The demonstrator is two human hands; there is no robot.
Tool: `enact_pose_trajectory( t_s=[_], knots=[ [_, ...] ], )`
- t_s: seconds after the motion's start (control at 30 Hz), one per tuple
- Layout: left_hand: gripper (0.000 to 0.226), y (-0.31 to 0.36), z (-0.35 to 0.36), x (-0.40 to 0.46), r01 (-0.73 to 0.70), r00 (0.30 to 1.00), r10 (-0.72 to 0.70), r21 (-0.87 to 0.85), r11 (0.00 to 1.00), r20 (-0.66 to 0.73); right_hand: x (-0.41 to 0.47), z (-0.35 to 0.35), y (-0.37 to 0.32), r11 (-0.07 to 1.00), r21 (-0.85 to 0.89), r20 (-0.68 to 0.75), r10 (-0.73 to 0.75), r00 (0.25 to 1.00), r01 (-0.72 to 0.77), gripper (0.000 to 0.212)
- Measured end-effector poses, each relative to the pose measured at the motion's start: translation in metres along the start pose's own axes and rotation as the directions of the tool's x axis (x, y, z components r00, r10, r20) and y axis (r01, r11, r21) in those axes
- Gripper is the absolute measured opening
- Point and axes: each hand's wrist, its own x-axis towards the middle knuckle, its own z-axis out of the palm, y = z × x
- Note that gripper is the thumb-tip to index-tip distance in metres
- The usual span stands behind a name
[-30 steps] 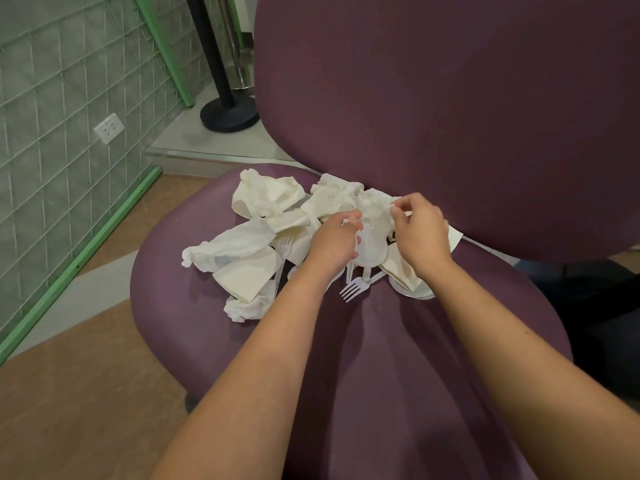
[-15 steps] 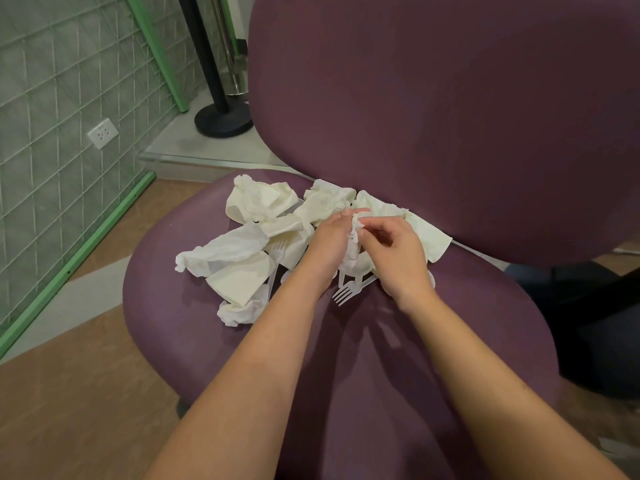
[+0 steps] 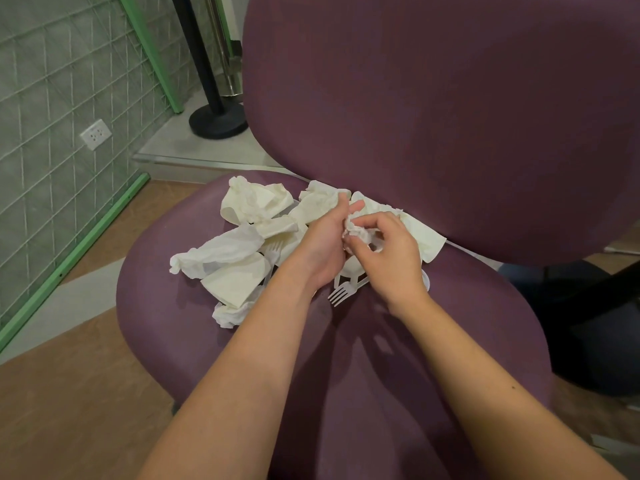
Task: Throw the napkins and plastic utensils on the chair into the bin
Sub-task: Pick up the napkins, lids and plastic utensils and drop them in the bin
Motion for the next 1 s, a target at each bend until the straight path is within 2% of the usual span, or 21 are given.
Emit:
enact_pose_trajectory(
  t_s=[0.1,0.2,0.3,0.37,0.47,0.6,0.73,0.9,1.0],
  knots=[
    [0.064,0.001,-0.001,-0.001,0.006,1.0,-0.006,0.088,0.996,0.004,0.002,0.0,-0.002,0.997,0.077,-0.017,0.032,0.999,-0.031,0.021],
    [0.056,-0.002,-0.002,-0.004,-0.025,0.998,0.038,0.27,0.962,-0.042,0.01,-0.008,-0.004,0.975,0.197,-0.097,0.126,0.987,-0.105,0.022],
    [0.048,-0.006,-0.007,-0.004,-0.009,0.998,0.029,0.35,0.937,-0.052,0.018,-0.018,-0.006,0.949,0.277,-0.138,0.194,0.971,-0.15,0.022],
    [0.042,-0.007,-0.01,-0.002,-0.014,1.0,0.022,0.331,0.944,-0.02,0.021,-0.021,-0.004,0.964,0.234,-0.183,0.169,0.968,-0.125,0.019],
    [0.033,-0.005,-0.009,-0.002,-0.034,0.999,0.029,0.169,0.985,0.032,0.02,-0.017,0.001,0.987,0.136,-0.213,0.117,0.97,-0.089,0.014],
    [0.036,-0.003,-0.006,-0.002,-0.067,0.995,0.059,0.094,0.993,0.084,0.008,-0.006,0.009,0.998,0.051,-0.124,0.049,0.991,-0.042,0.019],
    [0.039,-0.006,-0.007,0.001,-0.058,0.997,0.063,0.089,0.994,-0.05,0.0,0.001,0.018,0.983,-0.17,-0.053,-0.078,0.996,0.068,0.02],
    [0.019,-0.008,-0.006,0.005,-0.107,0.975,0.113,0.039,0.993,-0.191,0.015,-0.008,0.029,0.971,-0.229,-0.126,0.035,0.991,-0.063,0.019],
    [0.018,-0.009,-0.004,0.007,-0.077,0.968,0.081,0.025,0.997,-0.238,0.04,-0.019,0.043,0.879,-0.427,-0.197,0.138,0.971,-0.212,0.027]
  ],
)
